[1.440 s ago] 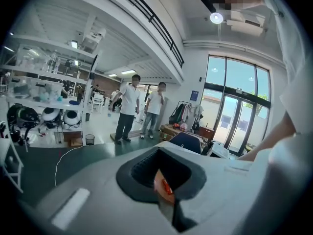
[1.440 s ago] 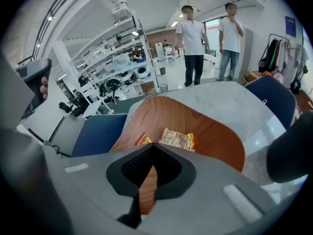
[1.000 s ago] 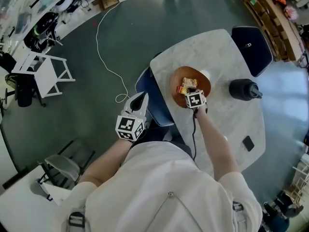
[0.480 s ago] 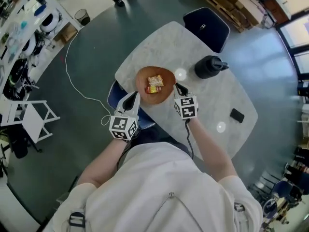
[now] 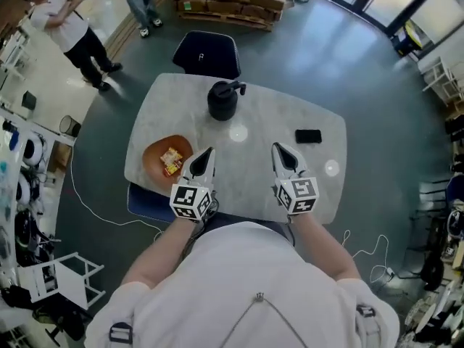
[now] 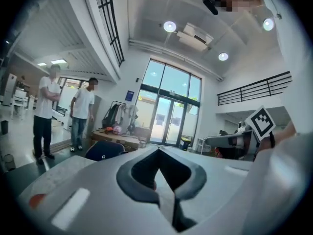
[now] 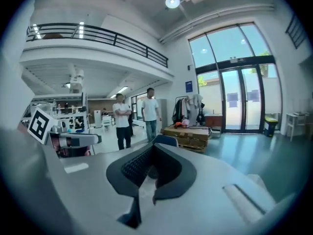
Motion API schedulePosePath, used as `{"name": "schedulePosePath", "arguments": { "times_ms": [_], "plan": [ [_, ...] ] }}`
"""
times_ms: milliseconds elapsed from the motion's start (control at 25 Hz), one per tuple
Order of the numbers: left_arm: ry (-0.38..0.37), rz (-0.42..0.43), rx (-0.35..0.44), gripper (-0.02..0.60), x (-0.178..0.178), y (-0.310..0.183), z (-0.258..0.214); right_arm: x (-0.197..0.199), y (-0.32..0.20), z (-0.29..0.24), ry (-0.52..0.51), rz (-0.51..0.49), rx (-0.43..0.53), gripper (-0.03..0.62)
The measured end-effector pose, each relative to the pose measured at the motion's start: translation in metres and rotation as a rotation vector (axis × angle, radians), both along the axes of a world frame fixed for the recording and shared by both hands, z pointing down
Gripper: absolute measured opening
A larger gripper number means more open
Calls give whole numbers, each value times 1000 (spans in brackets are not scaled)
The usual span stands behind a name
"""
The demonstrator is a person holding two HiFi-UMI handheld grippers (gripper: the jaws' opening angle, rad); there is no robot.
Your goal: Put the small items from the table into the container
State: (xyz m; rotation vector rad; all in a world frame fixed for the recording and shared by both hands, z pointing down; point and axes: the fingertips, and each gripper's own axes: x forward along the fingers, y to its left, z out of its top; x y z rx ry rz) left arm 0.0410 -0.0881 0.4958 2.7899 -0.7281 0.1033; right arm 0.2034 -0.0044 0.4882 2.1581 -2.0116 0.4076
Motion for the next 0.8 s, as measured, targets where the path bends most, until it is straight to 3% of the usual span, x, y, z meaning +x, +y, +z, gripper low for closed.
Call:
{"name": "schedulePosePath", "arguments": {
  "times_ms": [160, 320, 800],
  "plan": [
    [20, 118, 24, 2, 70, 48, -14, 65, 84, -13, -55, 152, 66, 29],
    [46, 175, 63, 2, 111, 89, -29, 105, 143, -13, -69, 242, 84, 28],
    [-5, 176, 82, 2, 144, 160, -23, 138, 200, -10, -47, 227, 99, 28]
  ]
}}
